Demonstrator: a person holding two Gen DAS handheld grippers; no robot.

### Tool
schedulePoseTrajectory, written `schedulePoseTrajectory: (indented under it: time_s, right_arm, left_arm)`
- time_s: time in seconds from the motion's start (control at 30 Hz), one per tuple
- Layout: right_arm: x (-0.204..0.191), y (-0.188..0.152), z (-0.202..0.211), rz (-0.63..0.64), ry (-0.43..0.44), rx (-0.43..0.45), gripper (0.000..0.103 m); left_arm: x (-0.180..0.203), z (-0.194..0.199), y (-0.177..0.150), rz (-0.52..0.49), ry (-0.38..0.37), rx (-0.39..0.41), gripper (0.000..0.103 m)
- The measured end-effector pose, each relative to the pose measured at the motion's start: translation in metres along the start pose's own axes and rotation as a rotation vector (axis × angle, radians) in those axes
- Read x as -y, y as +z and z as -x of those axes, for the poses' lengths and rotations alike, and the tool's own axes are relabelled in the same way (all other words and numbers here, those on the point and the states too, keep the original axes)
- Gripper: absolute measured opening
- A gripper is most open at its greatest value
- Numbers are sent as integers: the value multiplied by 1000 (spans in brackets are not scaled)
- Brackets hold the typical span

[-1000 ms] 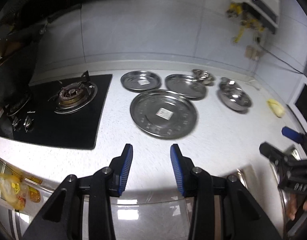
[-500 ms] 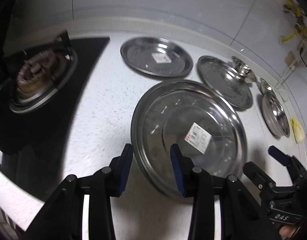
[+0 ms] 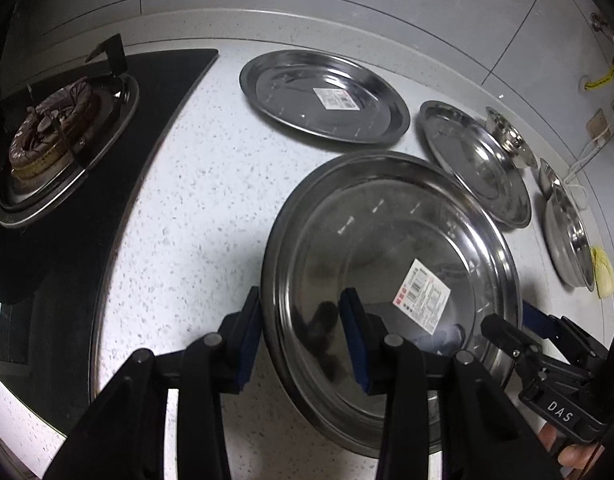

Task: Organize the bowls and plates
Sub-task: 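Move both tools toward the rim of the large labeled steel plate, then close the left tool on the large plate rim while the right tool grips it too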

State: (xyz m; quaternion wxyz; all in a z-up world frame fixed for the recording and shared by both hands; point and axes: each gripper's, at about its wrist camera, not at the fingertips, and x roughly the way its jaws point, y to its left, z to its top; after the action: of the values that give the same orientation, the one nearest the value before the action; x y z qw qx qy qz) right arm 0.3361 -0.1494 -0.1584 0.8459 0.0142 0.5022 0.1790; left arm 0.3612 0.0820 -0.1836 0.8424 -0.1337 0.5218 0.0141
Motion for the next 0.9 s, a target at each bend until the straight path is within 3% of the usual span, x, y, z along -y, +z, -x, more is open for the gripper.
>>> schedulePoseTrajectory:
  time_s: [0.17,0.4,0.5,0.9]
  right_arm:
    - [1,1,-1,26,-6,7,45]
    - [5,1,0,36,-39,20,16]
    - [9,0,2,30,-31,25,15]
    - [7,-6,42,41,-15,100,15]
  left_arm:
    - [1,-6,4,-2,7,-2,37]
    - [-1,0,1,2,3,6,32]
    - [-2,2,-3,-14,32,4,17]
    - [5,50,-15,-1,17,61,15]
